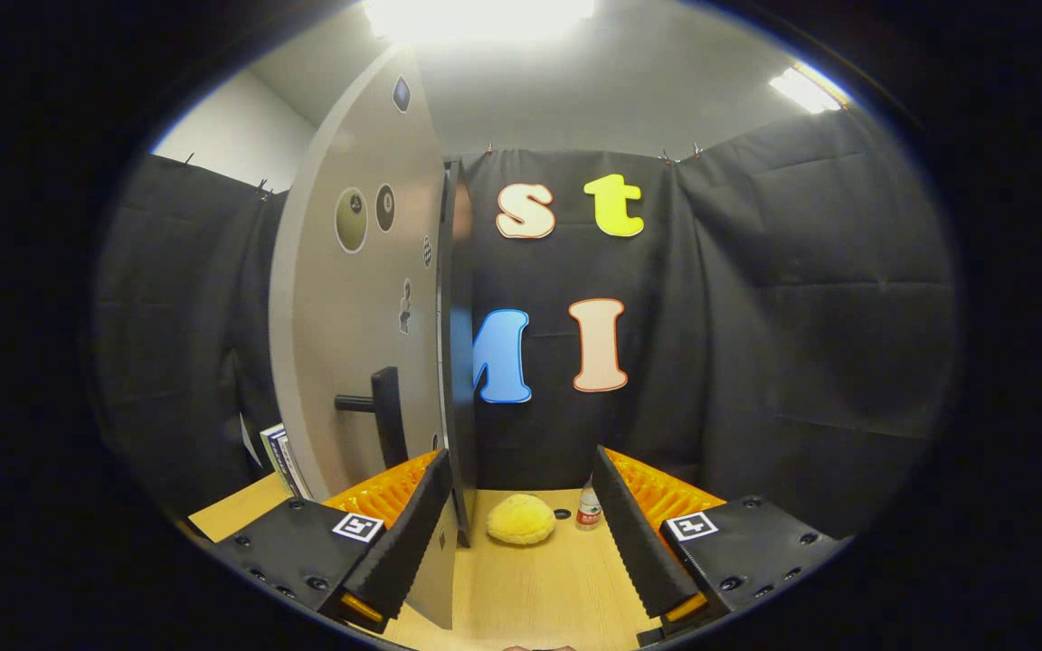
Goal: Open the shoe cabinet door, grab the shoes and put them into the shoe cabinet, then close the shoe cabinet door.
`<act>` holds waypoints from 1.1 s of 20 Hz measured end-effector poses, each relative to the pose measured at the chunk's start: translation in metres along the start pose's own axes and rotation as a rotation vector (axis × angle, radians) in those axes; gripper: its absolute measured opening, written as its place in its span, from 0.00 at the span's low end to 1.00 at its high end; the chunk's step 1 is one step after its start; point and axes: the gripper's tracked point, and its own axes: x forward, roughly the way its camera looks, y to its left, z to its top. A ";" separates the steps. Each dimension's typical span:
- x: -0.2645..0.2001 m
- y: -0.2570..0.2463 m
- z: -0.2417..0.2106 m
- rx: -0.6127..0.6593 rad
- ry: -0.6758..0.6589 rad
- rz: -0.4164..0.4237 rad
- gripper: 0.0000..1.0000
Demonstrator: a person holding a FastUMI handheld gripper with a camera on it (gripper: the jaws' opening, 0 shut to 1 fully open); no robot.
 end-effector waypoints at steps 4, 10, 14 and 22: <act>0.019 0.006 -0.002 -0.031 0.015 0.039 0.98; 0.021 0.014 -0.001 -0.019 0.022 0.011 0.94; 0.015 0.029 -0.002 0.003 0.031 -0.026 0.94; 0.007 0.109 0.000 0.008 0.034 -0.043 0.94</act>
